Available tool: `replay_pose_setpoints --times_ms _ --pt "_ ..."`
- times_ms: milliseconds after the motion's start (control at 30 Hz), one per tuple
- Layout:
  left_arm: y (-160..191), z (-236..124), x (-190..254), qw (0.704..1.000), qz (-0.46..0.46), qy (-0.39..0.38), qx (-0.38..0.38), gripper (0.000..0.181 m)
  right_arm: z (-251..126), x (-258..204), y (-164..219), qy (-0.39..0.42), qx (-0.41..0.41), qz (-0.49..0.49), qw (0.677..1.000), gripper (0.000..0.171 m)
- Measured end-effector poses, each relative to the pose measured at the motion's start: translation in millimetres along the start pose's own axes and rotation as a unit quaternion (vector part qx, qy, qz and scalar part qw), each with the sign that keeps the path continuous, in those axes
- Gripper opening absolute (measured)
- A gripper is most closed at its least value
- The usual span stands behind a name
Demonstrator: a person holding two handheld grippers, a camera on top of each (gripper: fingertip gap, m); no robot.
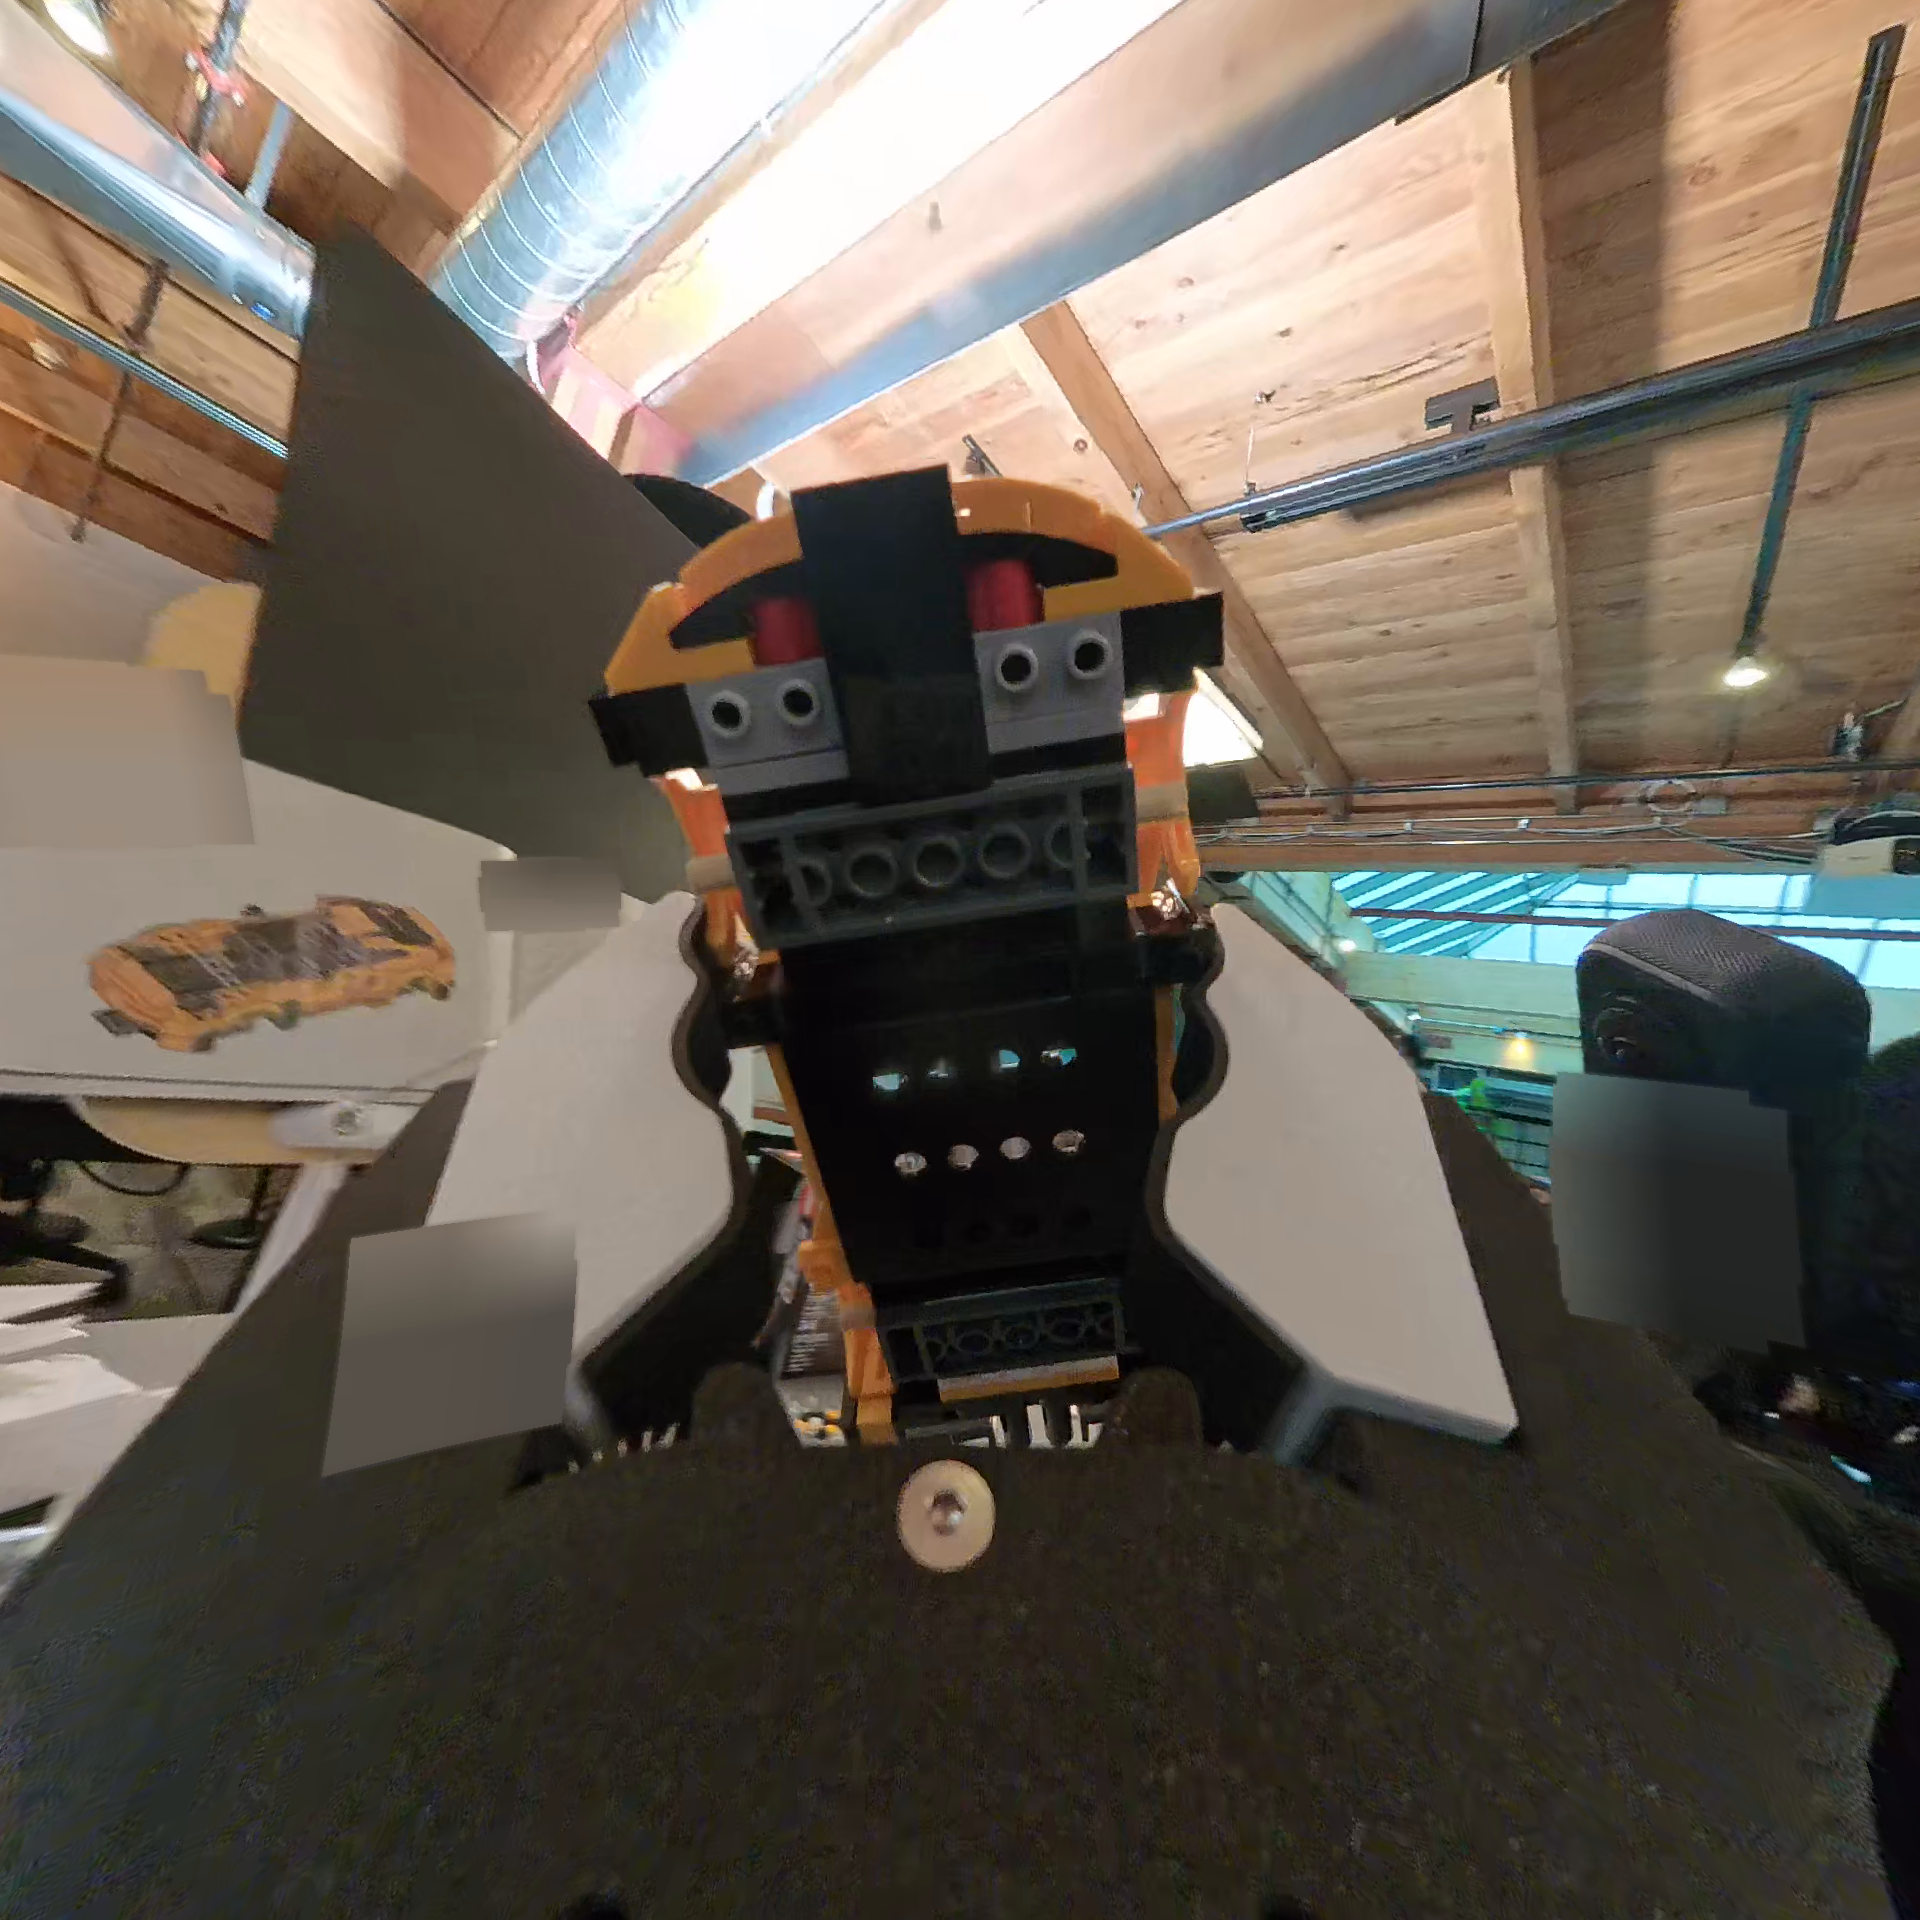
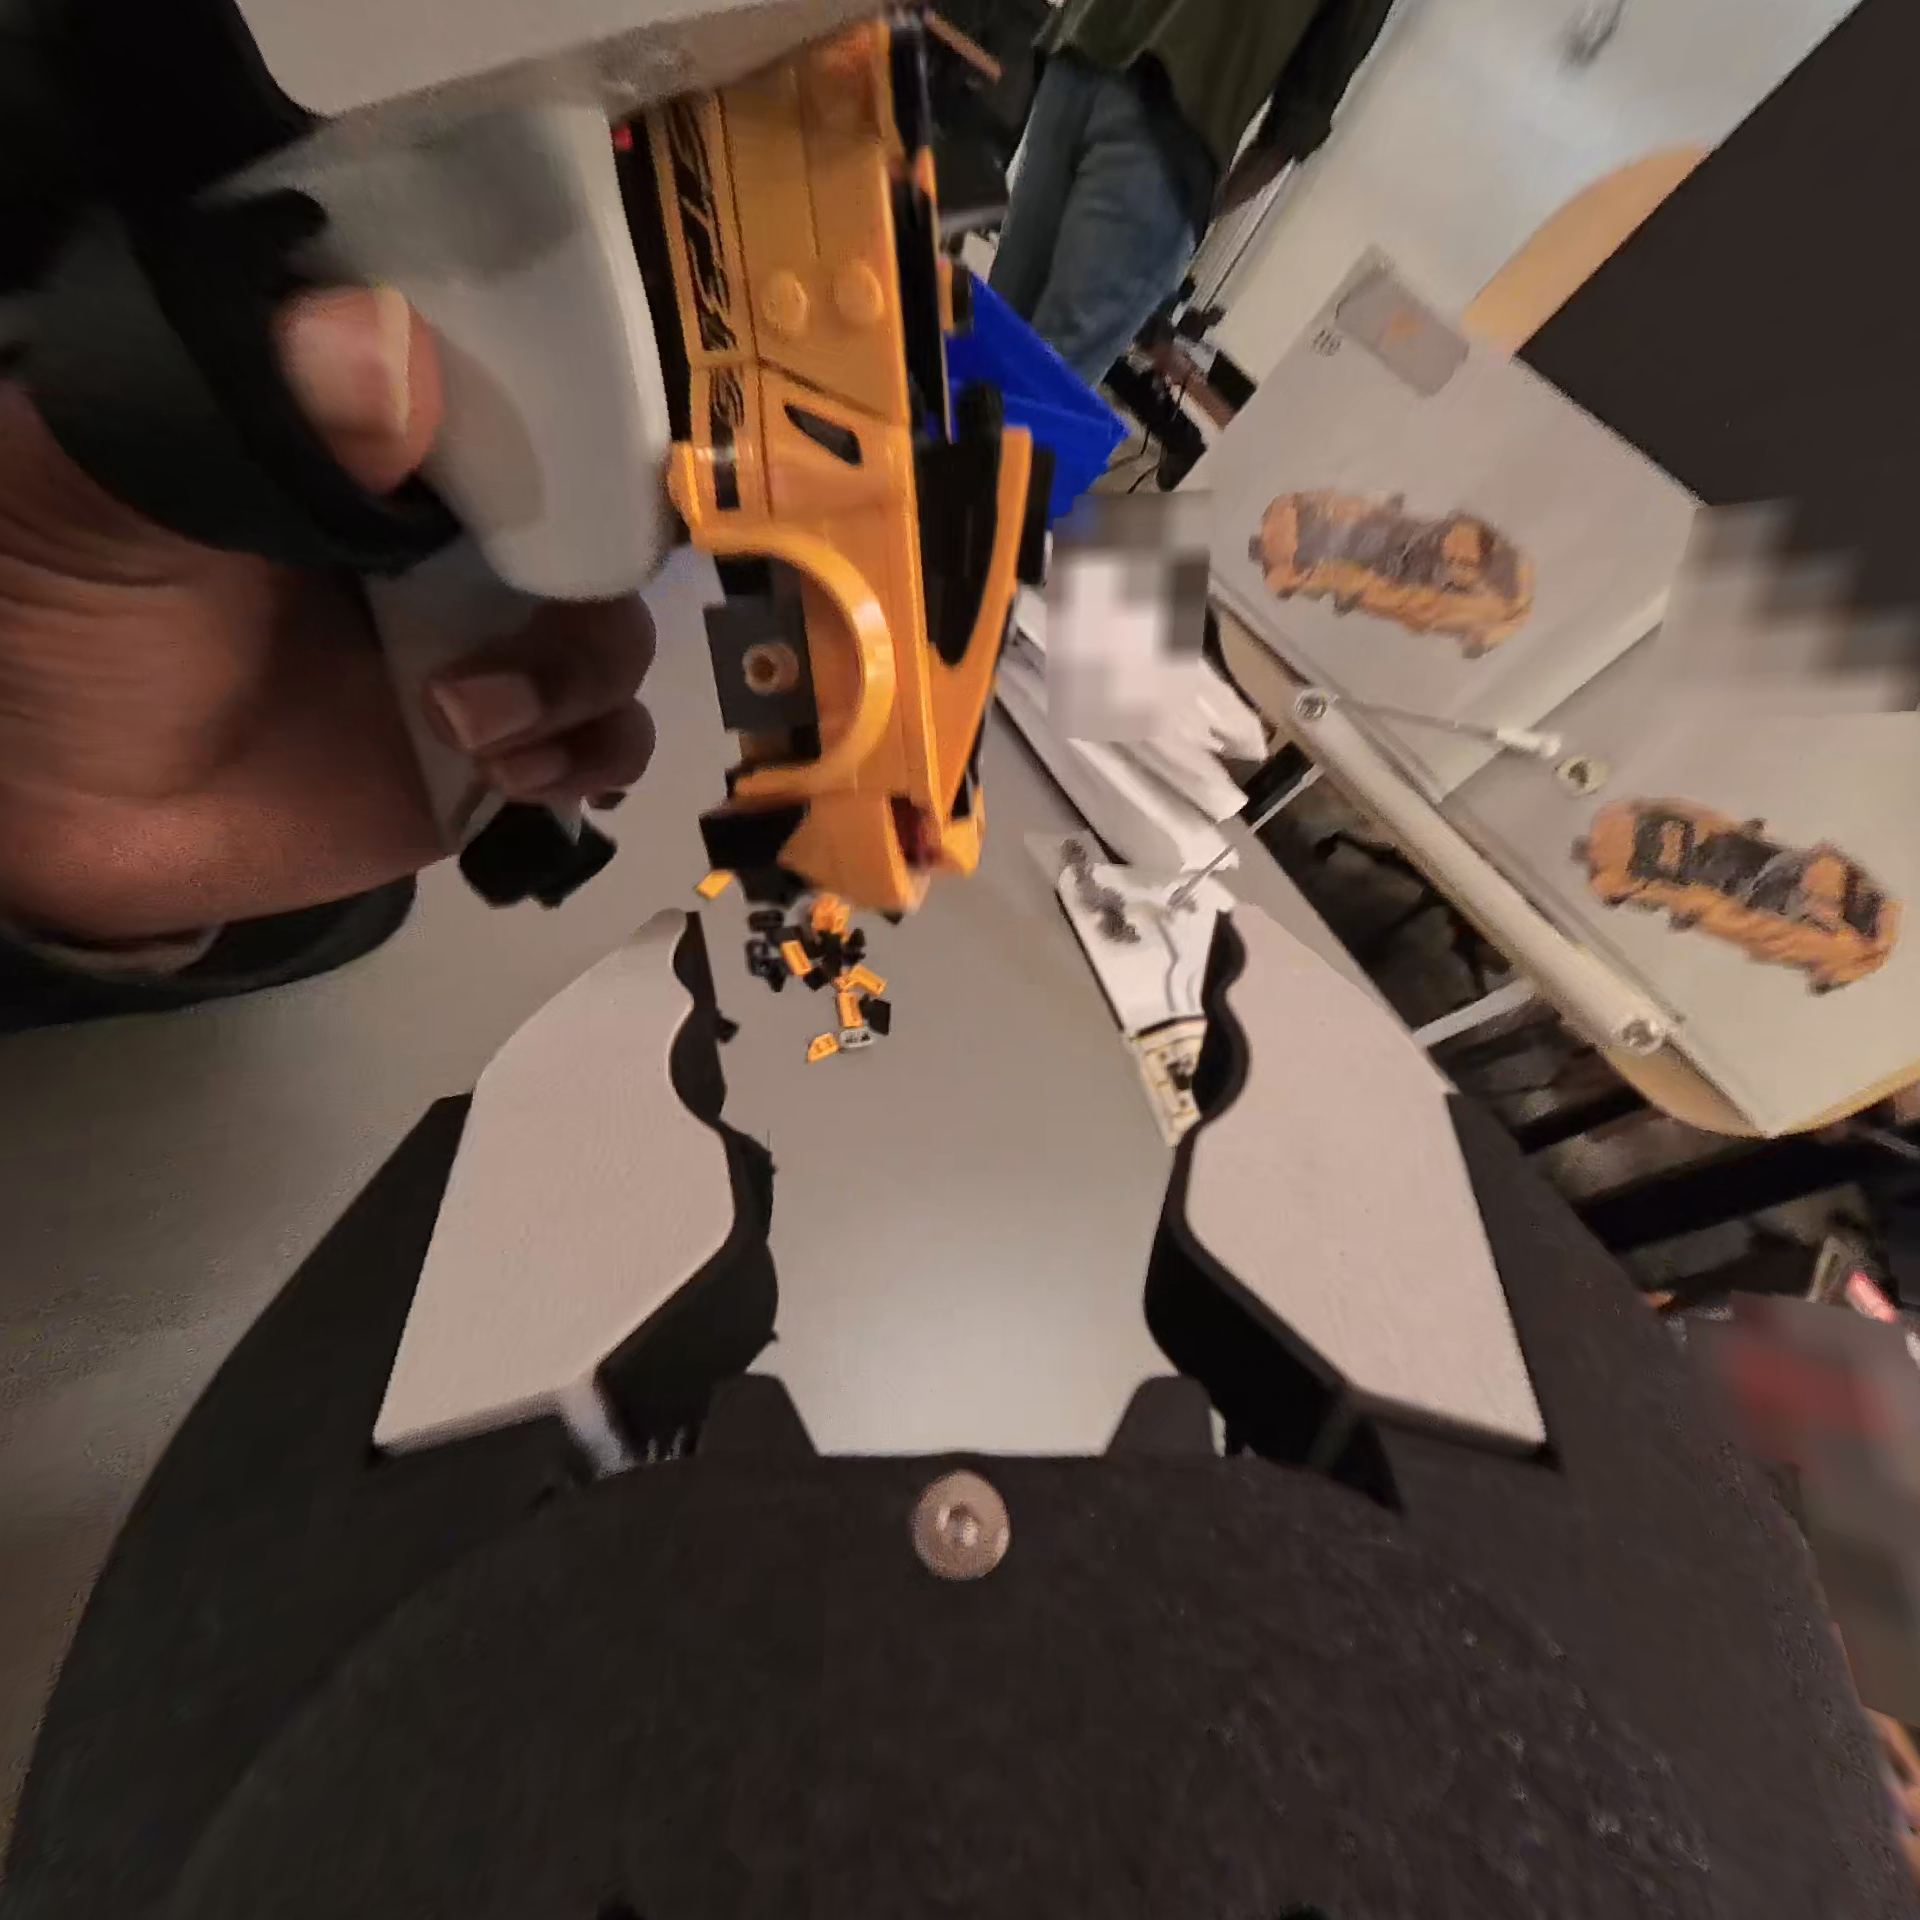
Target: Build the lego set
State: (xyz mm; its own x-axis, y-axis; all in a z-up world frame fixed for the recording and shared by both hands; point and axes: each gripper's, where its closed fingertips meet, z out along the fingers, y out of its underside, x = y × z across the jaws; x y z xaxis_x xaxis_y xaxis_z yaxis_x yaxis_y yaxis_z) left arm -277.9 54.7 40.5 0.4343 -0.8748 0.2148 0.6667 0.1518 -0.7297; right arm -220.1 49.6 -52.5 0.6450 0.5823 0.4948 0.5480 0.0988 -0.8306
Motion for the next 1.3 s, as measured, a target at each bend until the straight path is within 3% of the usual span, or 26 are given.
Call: replay_pose_setpoints --times_ms 100,167,233,267,467,633,767,900,967,1067,1300 --pt "7.3 1.7 12.5 0.999 -0.031 0.028 0.004 0.084 3.3 -7.0 -14.6 0.008 0.045 -0.048 0.998 0.090" --pt "8.4 2.4 18.7 0.998 -0.049 0.042 0.010 0.084 2.9 -10.9 -24.4 0.038 0.070 -0.087 0.993 0.079" --pt "10.5 2.8 22.9 0.997 -0.060 0.055 0.011 0.085 -2.6 -7.6 -34.6 0.087 0.103 -0.114 0.984 0.054" --pt "11.2 2.9 23.9 0.996 -0.063 0.062 0.011 0.084 -3.6 -5.5 -35.0 0.099 0.106 -0.125 0.981 0.053" --pt "46.1 -4.1 20.8 0.974 -0.145 0.114 -0.132 0.096 -16.8 29.4 -6.0 0.100 0.081 -0.172 0.977 0.044" --pt "115.5 -41.4 21.6 0.899 -0.155 0.162 -0.376 0.096 -26.2 37.8 43.9 0.076 0.064 -0.285 0.953 0.044" --pt "153.3 -65.1 -1.1 0.842 -0.171 0.146 -0.490 0.100 -21.6 46.5 81.6 0.062 0.042 -0.321 0.944 0.044" --pt "186.9 -72.6 -18.1 0.811 -0.119 0.144 -0.554 0.102 -7.3 47.3 112.1 0.037 0.028 -0.369 0.928 0.044" --pt "200.0 -74.6 -18.5 0.793 -0.116 0.148 -0.580 0.084 0.9 44.9 126.9 0.021 0.023 -0.389 0.921 0.044" --pt "223.1 -84.2 -26.7 0.762 -0.057 0.130 -0.632 0.081 9.5 45.5 144.1 0.009 0.021 -0.427 0.904 0.044" --pt "251.9 -96.9 -28.3 0.728 0.024 0.098 -0.679 0.078 10.8 41.8 186.1 -0.072 -0.016 -0.446 0.892 0.052"
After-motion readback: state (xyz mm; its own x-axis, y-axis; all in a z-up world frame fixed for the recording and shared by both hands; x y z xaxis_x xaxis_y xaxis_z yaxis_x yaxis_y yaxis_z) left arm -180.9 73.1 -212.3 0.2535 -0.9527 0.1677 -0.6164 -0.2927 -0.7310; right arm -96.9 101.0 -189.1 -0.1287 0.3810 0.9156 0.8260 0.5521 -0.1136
